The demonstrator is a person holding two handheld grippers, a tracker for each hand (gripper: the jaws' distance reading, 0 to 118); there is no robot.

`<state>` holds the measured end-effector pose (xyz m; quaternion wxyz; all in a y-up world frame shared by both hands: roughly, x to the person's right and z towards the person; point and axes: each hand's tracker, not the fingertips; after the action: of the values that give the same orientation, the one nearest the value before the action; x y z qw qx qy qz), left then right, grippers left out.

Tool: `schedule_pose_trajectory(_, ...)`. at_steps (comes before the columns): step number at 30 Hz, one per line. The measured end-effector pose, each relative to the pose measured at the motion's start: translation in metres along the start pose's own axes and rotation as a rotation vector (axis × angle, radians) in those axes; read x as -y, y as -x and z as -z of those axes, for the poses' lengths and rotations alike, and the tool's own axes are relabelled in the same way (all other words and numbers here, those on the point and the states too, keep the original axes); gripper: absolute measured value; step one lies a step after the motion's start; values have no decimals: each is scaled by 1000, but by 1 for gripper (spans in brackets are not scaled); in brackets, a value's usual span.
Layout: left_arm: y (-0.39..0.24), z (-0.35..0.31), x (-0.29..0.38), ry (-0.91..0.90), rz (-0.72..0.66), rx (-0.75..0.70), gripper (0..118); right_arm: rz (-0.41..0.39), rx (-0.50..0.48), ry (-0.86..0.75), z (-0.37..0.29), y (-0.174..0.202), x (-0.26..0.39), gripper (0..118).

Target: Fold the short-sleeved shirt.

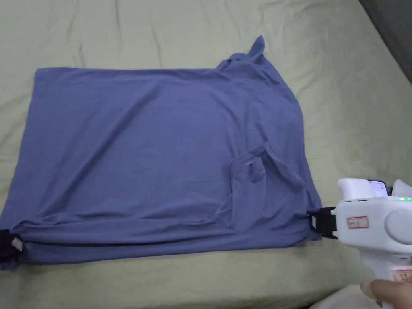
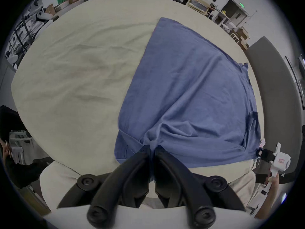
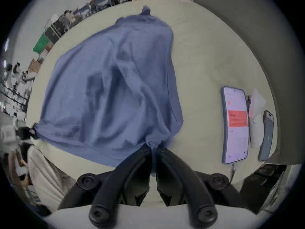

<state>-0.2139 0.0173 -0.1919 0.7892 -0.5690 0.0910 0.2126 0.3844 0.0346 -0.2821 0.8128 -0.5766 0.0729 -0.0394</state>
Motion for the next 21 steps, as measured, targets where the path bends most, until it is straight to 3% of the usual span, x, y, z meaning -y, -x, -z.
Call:
schedule_pose_trajectory(5, -13, -12, -38, -36, -27, 56, 2, -3, 17, -69, -17, 0, -62, 7)
schedule_pose_trajectory(11, -27, 7, -116, -93, -73, 113, 2, -88, 69, -86, 22, 13, -157, 7)
schedule_pose_trajectory(17, -49, 69, -188, -80, 0, 11, 2, -204, 211, -42, 88, 47, -210, 7)
schedule_pose_trajectory(21, -63, 106, -184, -18, 12, -87, 2, -195, 258, 21, 138, 50, -207, 7)
